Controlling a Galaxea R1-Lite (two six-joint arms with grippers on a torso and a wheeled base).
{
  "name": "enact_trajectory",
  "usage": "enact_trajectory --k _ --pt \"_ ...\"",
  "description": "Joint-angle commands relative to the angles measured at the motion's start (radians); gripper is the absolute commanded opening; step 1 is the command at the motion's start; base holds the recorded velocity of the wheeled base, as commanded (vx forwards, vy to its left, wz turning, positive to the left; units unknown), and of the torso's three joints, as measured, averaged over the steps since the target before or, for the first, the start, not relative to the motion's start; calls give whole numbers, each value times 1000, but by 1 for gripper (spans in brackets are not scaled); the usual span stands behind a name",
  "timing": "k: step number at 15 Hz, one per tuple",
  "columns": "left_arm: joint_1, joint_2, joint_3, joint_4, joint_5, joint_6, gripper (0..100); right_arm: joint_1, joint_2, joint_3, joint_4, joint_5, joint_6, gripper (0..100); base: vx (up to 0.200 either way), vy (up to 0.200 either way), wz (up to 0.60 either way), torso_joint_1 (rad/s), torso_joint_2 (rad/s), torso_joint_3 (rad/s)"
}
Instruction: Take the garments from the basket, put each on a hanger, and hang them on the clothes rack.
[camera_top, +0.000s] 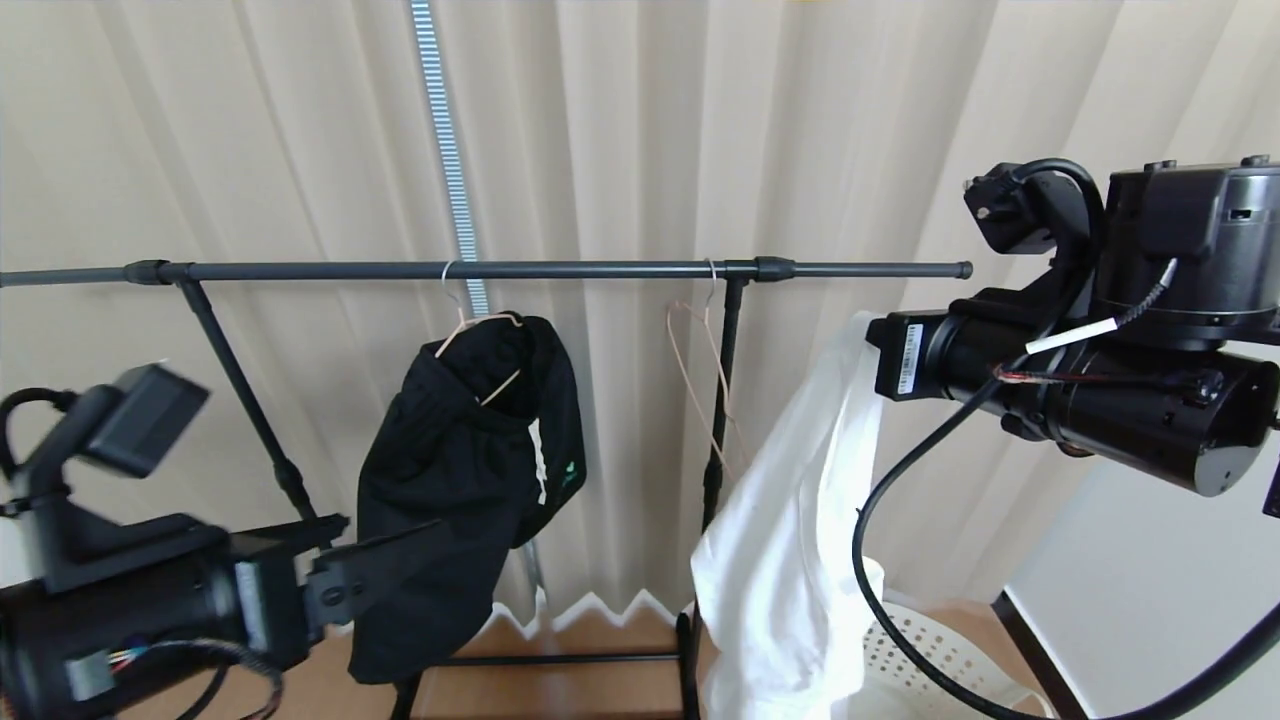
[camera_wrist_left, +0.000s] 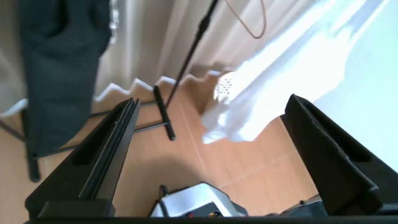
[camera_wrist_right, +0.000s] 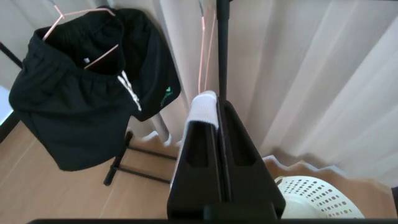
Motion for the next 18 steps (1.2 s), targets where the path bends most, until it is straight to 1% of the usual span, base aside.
enact_trajectory --k 1,2,3,6,7,8,10,13,16,18 --pt "-96 228 -46 -63 29 -23 100 44 85 -100 17 -11 -1 0 0 0 0 0 0 0" --pt "-106 248 -57 -74 30 -24 100 54 112 -125 31 -20 -1 0 0 0 0 0 0 0" --pt "-128 283 -75 -103 38 -43 100 72 151 -153 33 -39 2 0 0 0 0 0 0 0" --pt "-200 429 -143 -160 96 -50 100 83 229 -199 24 -40 21 0 0 0 0 0 0 0" --pt "-226 475 -173 -167 121 -52 100 103 232 -205 25 -45 47 0 0 0 0 0 0 0" --pt "-247 524 -215 -167 148 -52 100 130 241 -208 25 -68 62 0 0 0 0 0 0 0" --pt "-283 576 -256 -170 153 -55 100 152 255 -209 24 -102 64 0 0 0 0 0 0 0" --pt "-298 616 -272 -173 155 -58 100 159 247 -202 24 -105 67 0 0 0 0 0 0 0" --pt "-298 681 -322 -173 217 -101 100 164 233 -197 24 -111 67 0 0 0 0 0 0 0" --pt "-298 711 -348 -172 251 -103 100 164 217 -195 24 -113 67 0 0 0 0 0 0 0"
